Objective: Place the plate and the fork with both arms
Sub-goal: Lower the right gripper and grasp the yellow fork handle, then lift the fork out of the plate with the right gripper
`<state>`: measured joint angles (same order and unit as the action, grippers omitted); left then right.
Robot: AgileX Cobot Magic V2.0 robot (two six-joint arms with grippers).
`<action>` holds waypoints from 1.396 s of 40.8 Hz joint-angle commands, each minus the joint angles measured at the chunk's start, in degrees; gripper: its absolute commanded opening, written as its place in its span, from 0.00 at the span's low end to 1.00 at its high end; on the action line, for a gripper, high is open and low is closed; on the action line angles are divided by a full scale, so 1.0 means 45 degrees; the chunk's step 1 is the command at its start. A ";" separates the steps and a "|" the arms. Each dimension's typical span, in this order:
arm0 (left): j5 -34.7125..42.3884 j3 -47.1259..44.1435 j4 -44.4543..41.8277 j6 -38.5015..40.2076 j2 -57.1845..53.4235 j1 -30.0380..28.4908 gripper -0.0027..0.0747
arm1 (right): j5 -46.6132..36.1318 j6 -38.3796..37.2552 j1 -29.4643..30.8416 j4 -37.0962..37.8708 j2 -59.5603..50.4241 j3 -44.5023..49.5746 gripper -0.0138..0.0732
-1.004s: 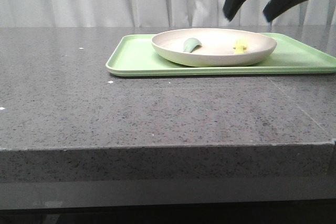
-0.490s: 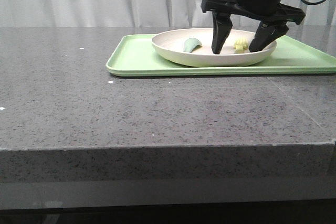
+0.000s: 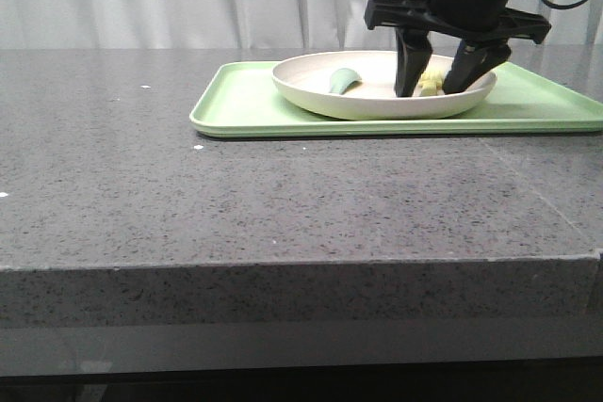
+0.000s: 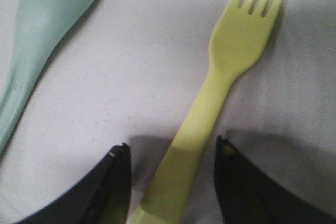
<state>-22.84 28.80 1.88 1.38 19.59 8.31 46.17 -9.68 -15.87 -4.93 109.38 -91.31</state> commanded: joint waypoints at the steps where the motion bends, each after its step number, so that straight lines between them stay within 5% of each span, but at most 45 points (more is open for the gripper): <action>1: 0.0942 0.0345 0.0019 0.0104 0.0089 -0.0038 0.01 | -0.0300 0.0005 0.0032 0.0109 -0.0596 -0.0422 0.44; 7: 0.0942 0.0345 0.0019 0.0104 0.0089 -0.0038 0.01 | -0.0300 0.0005 0.0032 0.0109 -0.0596 -0.0422 0.29; 22: 0.0942 0.0345 0.0019 0.0104 0.0089 -0.0038 0.01 | -0.0286 0.0005 0.0032 0.0109 -0.0596 -0.0485 0.25; 32: 0.0942 0.0345 0.0019 0.0104 0.0089 -0.0038 0.01 | -0.0273 0.0005 0.0032 0.0109 -0.0596 -0.0485 0.11; 57: 0.0942 0.0345 0.0019 0.0104 0.0089 -0.0038 0.01 | 0.0303 0.0005 0.1416 0.0177 -0.2105 -0.1965 0.10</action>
<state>-22.84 28.80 1.88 1.38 19.59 8.31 49.01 -9.80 -12.00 -4.93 104.21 -98.12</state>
